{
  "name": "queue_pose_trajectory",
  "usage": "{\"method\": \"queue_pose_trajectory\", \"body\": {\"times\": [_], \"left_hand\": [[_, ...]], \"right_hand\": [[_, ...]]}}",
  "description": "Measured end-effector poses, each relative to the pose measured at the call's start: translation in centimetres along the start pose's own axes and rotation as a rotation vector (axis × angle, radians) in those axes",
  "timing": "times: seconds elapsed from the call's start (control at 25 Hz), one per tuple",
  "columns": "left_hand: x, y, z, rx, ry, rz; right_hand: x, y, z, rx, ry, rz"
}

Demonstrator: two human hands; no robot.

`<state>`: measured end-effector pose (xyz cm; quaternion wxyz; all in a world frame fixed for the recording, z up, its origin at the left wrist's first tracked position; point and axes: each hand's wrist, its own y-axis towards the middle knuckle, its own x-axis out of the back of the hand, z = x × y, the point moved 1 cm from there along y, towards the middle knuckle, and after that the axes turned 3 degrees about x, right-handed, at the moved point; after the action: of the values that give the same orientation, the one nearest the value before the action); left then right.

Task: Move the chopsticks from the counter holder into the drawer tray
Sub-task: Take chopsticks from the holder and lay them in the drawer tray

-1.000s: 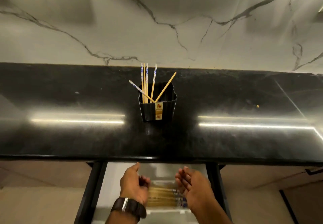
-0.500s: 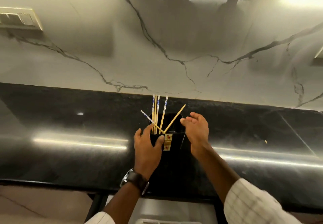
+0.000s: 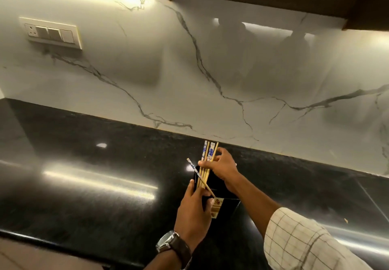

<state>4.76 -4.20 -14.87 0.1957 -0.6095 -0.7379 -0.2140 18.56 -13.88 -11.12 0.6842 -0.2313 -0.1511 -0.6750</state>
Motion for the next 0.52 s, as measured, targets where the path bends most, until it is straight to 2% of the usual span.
{"method": "queue_pose_trajectory", "body": {"times": [0.32,0.52], "left_hand": [[-0.1,-0.1,0.2,0.009,0.039,0.026],[-0.3,-0.4,0.2,0.048,0.019,0.07]], "right_hand": [[-0.6,0.7,0.5,0.017,-0.085,-0.159],[1.3,0.7,0.2,0.001,0.007,-0.254]]}}
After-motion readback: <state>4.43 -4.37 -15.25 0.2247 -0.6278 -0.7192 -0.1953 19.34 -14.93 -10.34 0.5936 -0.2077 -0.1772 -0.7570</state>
